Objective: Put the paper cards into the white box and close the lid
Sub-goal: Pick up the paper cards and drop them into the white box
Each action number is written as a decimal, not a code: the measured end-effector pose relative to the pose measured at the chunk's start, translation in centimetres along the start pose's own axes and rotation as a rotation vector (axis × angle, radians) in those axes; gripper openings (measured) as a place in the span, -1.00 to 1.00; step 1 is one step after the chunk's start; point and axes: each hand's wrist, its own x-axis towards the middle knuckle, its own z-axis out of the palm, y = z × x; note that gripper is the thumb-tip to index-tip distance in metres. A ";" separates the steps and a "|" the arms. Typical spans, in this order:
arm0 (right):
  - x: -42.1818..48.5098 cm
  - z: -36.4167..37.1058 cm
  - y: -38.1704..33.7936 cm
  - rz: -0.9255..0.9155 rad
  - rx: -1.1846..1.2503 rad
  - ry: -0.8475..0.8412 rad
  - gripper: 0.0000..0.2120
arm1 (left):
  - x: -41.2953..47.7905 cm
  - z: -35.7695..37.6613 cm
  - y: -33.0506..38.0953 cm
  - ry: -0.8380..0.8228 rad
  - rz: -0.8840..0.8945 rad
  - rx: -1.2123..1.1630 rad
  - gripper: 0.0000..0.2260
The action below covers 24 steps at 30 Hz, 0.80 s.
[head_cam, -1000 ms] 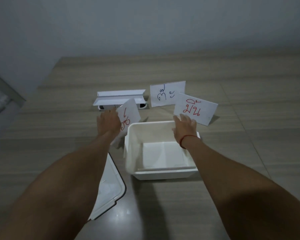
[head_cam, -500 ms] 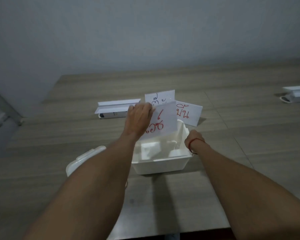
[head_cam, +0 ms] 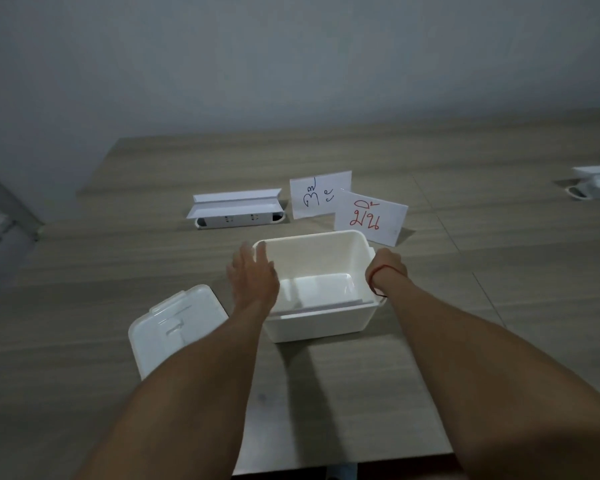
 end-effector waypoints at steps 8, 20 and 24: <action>4.3 -0.2 -3.2 -0.023 0.026 -0.013 -0.69 | 5.7 1.1 0.2 -0.208 -0.402 -0.344 -0.67; 16.9 -1.1 -4.3 -0.153 -0.201 0.222 -0.60 | 10.7 3.1 0.0 -0.076 -0.305 -0.179 -0.71; 17.9 -0.1 -3.7 -0.207 -0.310 0.188 -0.67 | 10.9 3.5 -0.2 -0.067 -0.295 -0.182 -0.68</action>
